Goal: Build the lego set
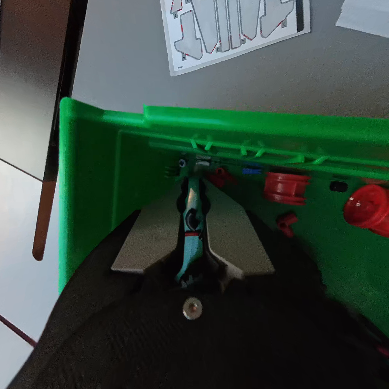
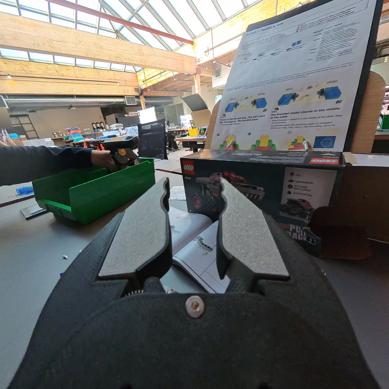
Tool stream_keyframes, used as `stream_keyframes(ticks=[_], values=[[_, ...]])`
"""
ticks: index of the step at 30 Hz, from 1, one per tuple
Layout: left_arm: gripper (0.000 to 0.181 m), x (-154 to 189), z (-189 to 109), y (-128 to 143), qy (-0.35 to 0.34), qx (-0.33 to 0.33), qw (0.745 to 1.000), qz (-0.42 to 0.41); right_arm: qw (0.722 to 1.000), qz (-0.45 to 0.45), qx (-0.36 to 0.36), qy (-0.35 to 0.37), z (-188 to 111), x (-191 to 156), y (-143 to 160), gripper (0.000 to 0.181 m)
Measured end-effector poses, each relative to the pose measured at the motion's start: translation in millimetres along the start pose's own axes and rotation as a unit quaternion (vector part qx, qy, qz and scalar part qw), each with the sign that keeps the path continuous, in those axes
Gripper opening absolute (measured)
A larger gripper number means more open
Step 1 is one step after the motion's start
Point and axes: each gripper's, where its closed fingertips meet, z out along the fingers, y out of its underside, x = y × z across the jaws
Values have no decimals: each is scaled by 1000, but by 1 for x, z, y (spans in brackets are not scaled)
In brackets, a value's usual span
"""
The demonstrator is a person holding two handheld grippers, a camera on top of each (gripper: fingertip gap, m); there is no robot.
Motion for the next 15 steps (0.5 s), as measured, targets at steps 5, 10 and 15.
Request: stream_keyframes(ticks=[5,10,15], values=[[13,1,3,-6,20,-13,1000,-14,1000,-1,3,4,-2,1,-1,41],[13,7,0,-15,64,12,996,-55,1000,6,11,2,-4,2,-4,41],[7,13,4,-13,99,14,991,-88,1000,1,5,-2,-2,-1,-3,41]])
